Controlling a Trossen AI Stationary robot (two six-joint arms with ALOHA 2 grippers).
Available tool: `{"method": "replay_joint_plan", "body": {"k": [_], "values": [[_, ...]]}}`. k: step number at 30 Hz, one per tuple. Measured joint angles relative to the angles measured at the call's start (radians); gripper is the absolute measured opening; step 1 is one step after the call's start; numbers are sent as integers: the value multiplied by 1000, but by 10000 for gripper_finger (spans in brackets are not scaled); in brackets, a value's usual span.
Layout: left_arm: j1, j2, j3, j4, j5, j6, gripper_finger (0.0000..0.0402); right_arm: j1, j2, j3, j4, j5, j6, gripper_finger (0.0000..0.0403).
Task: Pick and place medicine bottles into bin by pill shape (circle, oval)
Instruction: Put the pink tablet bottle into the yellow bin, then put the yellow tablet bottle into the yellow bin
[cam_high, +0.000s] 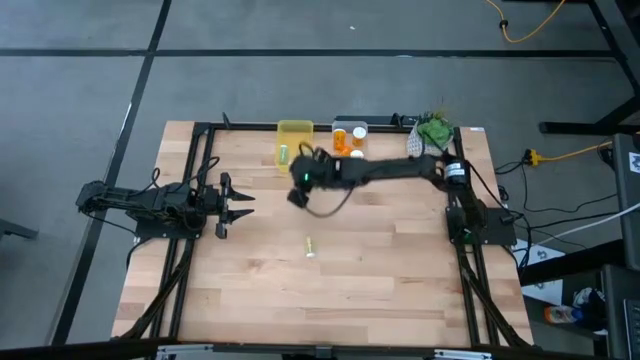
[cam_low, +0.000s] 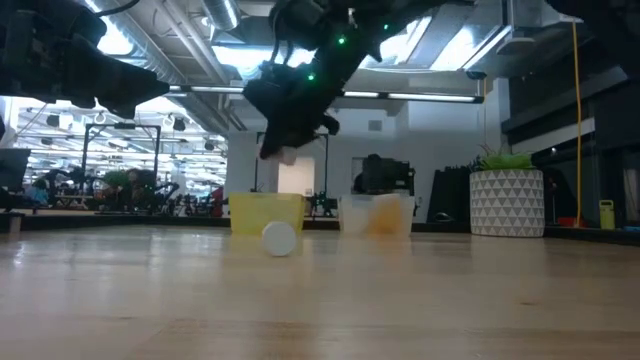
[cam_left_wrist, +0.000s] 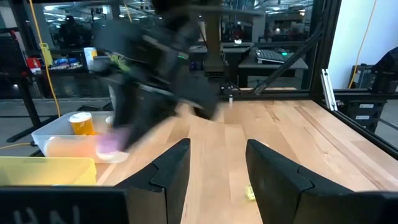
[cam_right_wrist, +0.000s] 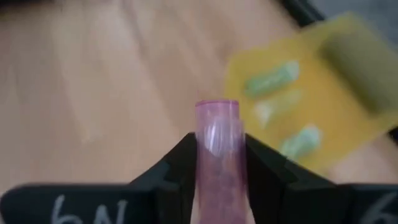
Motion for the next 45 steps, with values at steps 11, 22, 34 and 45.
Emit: {"method": "replay_joint_plan", "body": {"k": [11, 22, 34, 45], "values": [[0, 0, 0, 0, 0, 1, 149, -195, 5, -20, 166, -245, -9, 117], [0, 0, 0, 0, 0, 2, 149, -221, 5, -20, 218, -248, -9, 168], [0, 0, 0, 0, 0, 3, 149, -196, -3, -19, 156, -758, 43, 174], [0, 0, 0, 0, 0, -27, 149, 38, -3, -19, -111, -837, -80, 174]]}}
